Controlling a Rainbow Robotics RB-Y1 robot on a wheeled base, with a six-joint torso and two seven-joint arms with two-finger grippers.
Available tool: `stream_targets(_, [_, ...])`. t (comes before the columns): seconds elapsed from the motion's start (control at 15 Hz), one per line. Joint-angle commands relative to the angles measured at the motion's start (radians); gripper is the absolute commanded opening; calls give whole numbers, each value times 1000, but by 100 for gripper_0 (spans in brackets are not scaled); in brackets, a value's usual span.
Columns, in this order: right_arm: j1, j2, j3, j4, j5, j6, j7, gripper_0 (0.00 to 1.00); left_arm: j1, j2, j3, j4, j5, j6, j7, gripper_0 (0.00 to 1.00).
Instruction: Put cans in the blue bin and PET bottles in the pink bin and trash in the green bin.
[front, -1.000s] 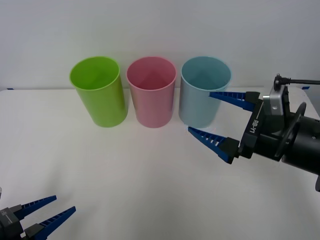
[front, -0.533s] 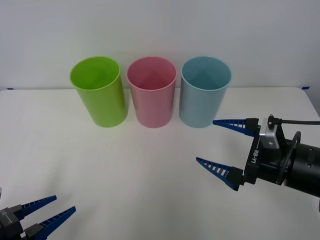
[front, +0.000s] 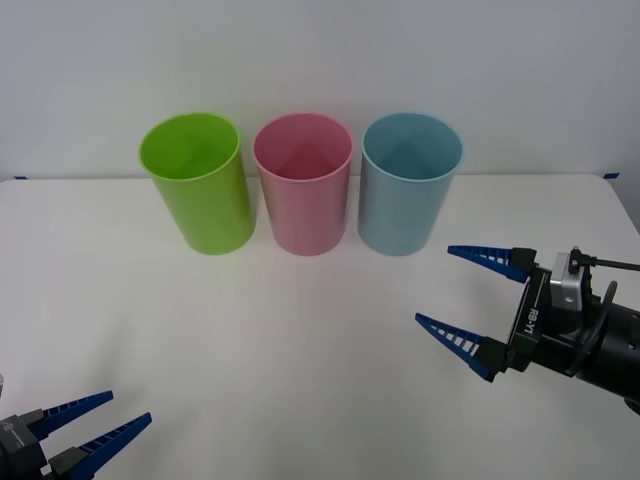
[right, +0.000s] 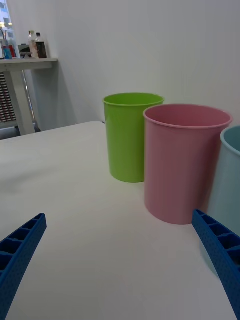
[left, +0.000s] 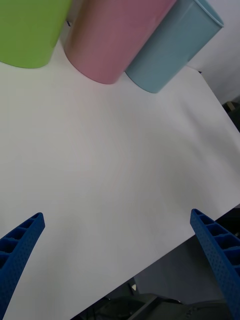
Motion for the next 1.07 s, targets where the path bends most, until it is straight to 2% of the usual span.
stream_targets(0.07, [-1,0,-22,62,-63,-27,41,100,0,0,0,0,0,0,0,100])
stream_targets(0.27, [-20,2,-41,143,-117,-59,77,100,0,0,0,0,0,0,0,100])
stream_targets(1.07, [9,0,-54,159,-100,-83,108,100,0,0,0,0,0,0,0,100])
